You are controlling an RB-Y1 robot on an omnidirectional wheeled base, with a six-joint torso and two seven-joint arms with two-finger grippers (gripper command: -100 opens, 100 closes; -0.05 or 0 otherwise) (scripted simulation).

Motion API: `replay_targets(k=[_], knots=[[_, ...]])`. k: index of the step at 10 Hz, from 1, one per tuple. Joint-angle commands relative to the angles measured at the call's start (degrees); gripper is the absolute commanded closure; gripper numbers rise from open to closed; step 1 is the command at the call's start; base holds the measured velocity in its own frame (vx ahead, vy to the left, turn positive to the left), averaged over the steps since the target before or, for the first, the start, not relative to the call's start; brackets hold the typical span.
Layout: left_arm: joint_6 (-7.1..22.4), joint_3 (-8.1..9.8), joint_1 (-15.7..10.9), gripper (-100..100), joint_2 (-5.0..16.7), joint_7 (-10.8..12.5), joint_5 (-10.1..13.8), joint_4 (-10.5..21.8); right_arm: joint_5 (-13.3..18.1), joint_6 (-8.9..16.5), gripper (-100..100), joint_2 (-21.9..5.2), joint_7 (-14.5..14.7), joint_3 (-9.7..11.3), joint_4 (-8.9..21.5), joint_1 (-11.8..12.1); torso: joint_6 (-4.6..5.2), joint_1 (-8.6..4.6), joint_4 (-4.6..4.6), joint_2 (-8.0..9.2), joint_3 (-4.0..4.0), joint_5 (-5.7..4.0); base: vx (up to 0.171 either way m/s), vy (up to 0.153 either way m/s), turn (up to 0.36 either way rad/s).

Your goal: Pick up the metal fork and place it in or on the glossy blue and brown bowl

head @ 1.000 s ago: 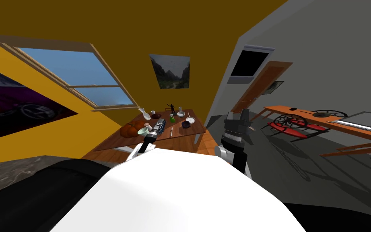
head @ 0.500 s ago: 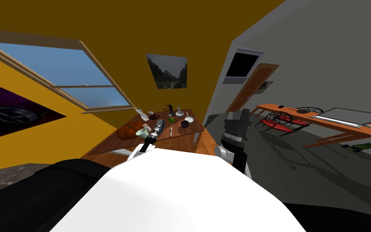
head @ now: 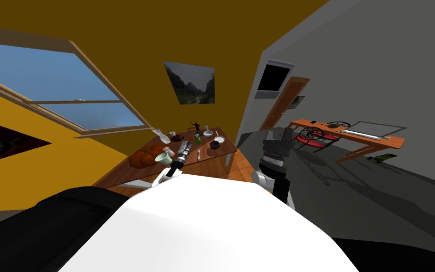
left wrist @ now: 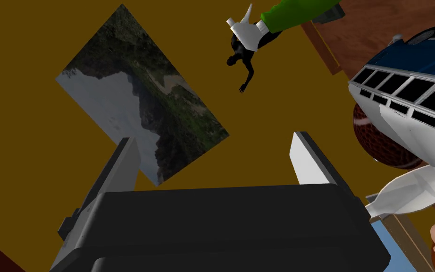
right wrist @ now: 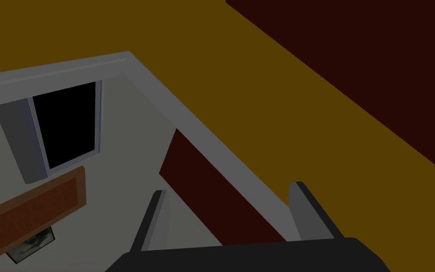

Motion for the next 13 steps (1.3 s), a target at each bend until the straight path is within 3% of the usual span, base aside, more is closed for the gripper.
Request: replay_targets(k=[1, 5, 13], knots=[[1.14, -0.61, 0.0, -100, 1.35, 0.18, -0.3, 2.48, 0.0, 0.0, 0, 0.0, 0.0, 0.0, 0.0, 0.0, 0.0, 0.0, 0.0, 0.0, 0.0, 0.0, -0.024, 0.017, -0.126], [4.12, -3.15, -2.13, -100, 4.6, 0.25, -1.39, 9.24, 0.0, 0.0, 0, 0.0, 0.0, 0.0, 0.0, 0.0, -0.01, 0.0, -0.01, -0.05, -0.03, 0.0, -0.022, 0.017, -0.16], [10.23, -12.87, -9.4, -100, 13.96, 0.75, -4.37, 25.9, 0.0, 0.0, 0, 0.0, 0.0, 0.0, 0.0, 0.01, 0.01, 0.0, -0.05, -0.23, -0.13, 0.0, 0.007, 0.016, -0.18]])
